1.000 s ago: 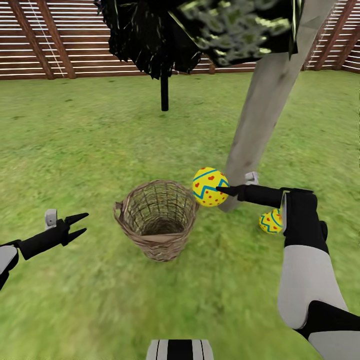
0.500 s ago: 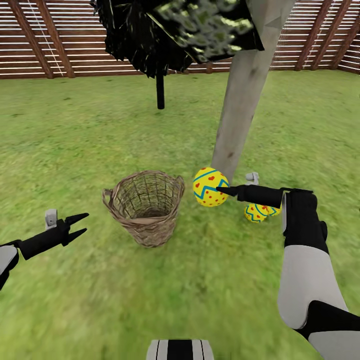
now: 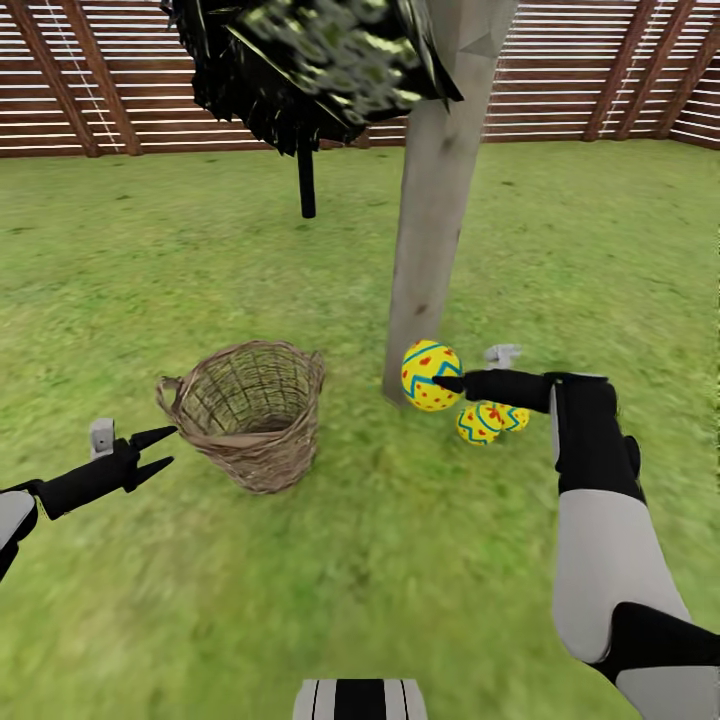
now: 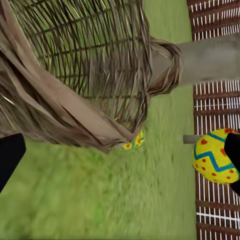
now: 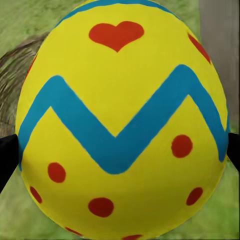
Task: Take the three Easter eggs out of the wicker basket on the lawn in the garden, then place them on the lawn next to a single tree (choose any tree) so that all three eggs are next to the same tree and none are left in the basket.
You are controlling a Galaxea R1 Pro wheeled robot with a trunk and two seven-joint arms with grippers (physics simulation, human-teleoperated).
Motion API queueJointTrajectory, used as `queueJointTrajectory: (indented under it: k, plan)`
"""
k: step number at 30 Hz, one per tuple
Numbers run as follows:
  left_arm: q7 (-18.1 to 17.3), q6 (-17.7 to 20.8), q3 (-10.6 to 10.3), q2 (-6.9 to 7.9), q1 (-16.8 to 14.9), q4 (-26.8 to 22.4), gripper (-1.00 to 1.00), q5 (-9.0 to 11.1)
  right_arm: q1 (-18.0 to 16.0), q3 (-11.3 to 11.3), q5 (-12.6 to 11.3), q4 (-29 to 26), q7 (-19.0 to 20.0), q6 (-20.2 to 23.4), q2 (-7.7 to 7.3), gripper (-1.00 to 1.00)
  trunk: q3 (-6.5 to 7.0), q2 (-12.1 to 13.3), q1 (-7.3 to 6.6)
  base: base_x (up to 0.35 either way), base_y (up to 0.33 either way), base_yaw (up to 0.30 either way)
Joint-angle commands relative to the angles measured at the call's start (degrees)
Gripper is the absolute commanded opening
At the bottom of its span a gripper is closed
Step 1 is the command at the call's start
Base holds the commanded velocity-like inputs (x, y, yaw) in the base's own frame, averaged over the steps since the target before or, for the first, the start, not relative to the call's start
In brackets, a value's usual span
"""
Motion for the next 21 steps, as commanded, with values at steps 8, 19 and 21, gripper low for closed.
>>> queueJointTrajectory:
  k: [8,19,21]
  plan:
    - [-0.1,0.3,0.1,0.01,0.0,0.0,1.0,0.0,0.0,6.5,5.6,0.4,-10.3,0.2,0.49,-1.0,-0.04,0.0,-0.01,0.0,-0.326,0.0]
    - [-0.1,0.3,0.0,-1.03,0.0,0.1,1.0,0.0,2.0,17.4,5.3,9.2,-24.4,-8.6,2.73,-1.0,-0.04,0.0,-0.01,0.045,-0.275,0.0]
    - [-0.2,0.3,0.0,-1.31,0.0,0.1,1.0,0.0,3.7,17.5,5.1,11.7,-26.5,-13.2,4.66,-1.0,-0.04,0.0,-0.01,0.004,-0.012,0.0]
